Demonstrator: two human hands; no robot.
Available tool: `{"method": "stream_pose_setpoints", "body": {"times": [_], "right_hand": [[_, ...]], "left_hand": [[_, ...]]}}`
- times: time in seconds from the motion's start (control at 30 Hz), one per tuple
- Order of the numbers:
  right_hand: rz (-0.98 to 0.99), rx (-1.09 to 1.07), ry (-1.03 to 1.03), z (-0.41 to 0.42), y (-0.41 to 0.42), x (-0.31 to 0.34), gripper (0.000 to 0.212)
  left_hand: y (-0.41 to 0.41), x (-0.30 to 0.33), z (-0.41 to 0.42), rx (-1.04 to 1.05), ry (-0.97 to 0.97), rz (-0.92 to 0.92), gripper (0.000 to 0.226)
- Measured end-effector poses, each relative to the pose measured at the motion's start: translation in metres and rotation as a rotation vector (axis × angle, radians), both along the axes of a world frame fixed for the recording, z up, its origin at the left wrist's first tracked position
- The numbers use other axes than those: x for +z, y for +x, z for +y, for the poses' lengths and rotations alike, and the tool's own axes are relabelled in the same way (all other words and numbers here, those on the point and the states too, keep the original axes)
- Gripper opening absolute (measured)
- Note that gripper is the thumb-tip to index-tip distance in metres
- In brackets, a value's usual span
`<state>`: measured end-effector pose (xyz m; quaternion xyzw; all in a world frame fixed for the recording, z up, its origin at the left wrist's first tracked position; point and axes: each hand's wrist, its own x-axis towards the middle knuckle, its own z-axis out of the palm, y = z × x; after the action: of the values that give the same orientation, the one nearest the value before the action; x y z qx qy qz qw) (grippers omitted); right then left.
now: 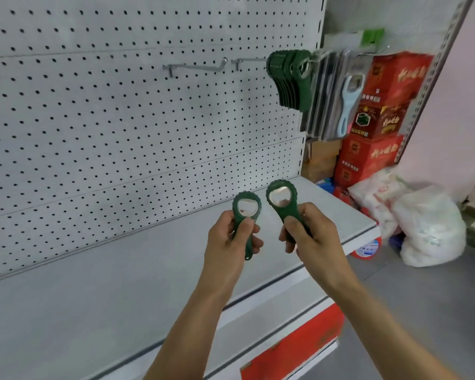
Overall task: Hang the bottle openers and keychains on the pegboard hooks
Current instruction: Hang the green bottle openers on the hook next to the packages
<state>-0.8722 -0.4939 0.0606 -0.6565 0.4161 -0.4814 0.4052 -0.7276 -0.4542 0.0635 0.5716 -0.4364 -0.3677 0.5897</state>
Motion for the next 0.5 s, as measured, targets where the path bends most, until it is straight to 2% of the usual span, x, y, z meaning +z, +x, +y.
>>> {"method": "stream_pose_setpoints", "body": {"times": [0.33,0.5], "right_hand": [[-0.163,-0.013,-0.167,-0.084,-0.035,0.031,0.011],[-0.238,0.024,-0.244,-0.115,-0.048,0.062,0.017]], "left_hand": [[-0.036,0.025,-0.072,0.052,-0.052,-0.015,0.009],[-0.049,0.039,-0.090,0.130,-0.077,-0.013,0.005]]}}
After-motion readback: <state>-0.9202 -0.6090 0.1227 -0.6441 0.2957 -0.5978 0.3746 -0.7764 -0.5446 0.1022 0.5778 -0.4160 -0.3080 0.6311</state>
